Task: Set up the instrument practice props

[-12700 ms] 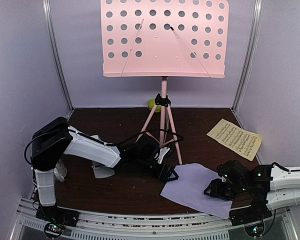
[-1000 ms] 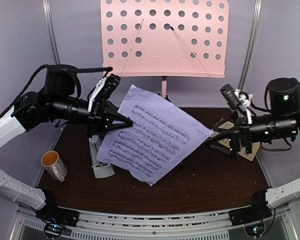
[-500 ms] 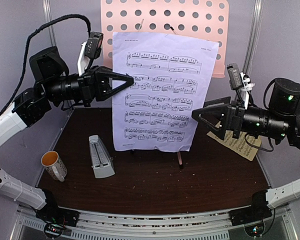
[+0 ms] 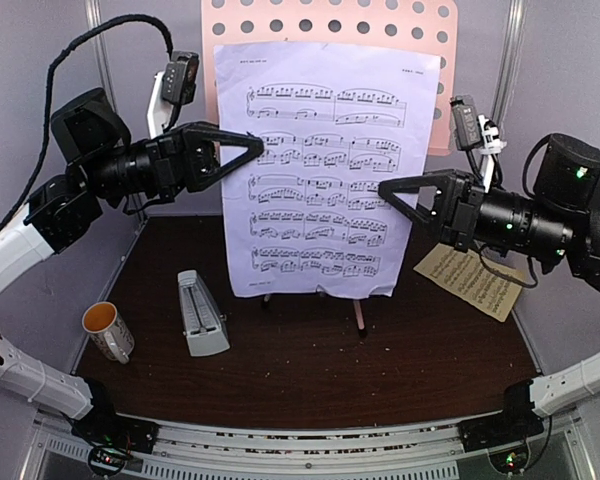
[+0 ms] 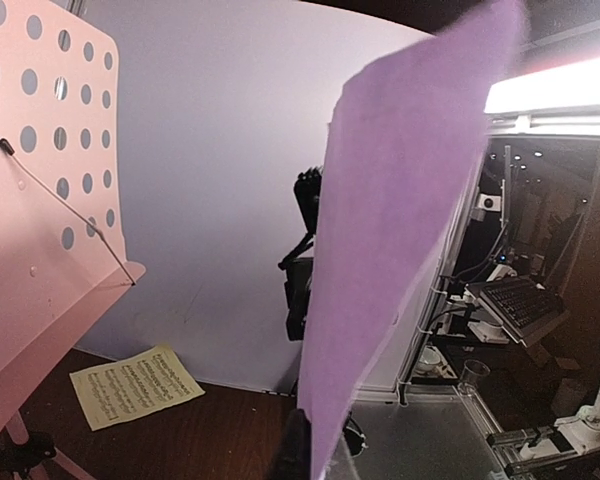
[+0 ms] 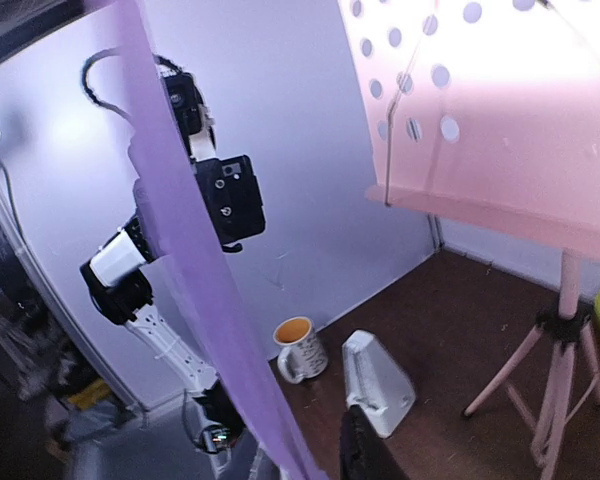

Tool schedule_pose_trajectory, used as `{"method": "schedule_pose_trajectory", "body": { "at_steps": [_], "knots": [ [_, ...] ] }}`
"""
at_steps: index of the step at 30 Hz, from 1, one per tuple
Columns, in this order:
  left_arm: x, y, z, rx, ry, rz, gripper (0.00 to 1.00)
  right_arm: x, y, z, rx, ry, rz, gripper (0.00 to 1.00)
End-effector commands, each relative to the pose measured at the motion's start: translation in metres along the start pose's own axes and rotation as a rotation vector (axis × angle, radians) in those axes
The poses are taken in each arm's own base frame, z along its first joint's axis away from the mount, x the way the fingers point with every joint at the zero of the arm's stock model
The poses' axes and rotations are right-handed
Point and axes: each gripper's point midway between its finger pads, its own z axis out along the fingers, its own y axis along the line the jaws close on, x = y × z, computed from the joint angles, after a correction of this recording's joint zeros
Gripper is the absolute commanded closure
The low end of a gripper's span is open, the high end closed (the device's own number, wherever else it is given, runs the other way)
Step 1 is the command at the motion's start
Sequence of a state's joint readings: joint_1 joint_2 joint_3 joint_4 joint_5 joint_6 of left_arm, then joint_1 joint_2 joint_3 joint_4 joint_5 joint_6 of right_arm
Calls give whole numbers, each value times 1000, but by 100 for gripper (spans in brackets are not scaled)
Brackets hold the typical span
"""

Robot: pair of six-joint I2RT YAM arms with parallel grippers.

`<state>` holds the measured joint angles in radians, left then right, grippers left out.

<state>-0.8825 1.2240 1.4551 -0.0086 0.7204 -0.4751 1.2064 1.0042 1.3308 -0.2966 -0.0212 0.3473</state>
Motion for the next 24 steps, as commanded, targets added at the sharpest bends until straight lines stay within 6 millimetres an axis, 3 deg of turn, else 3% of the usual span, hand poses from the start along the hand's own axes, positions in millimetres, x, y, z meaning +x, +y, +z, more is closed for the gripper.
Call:
{"method": "schedule_pose_trajectory", "body": {
  "at_steps": [1,3,6,10,17,24],
  "knots": [
    [-15,1,2,-6,-39,12,100,-31,8,-13,-12,-70,30,93],
    [-15,5,5,-10,-31,4,100,-34,8,-13,-2,-63,32,100],
    [-17,11,7,-38,-36,-6,99,-41,7,-15,14,-62,27,100],
    [-22,27,0,-162,-47,23,62,-54,-2,-28,83,-81,19,100],
    [-41,54,-22,-423,-42,148,33,-88,-18,-54,208,-138,-29,100],
    [-53,87,-38,-653,33,227,29,-139,-37,-68,329,-240,-72,100]
  ]
}}
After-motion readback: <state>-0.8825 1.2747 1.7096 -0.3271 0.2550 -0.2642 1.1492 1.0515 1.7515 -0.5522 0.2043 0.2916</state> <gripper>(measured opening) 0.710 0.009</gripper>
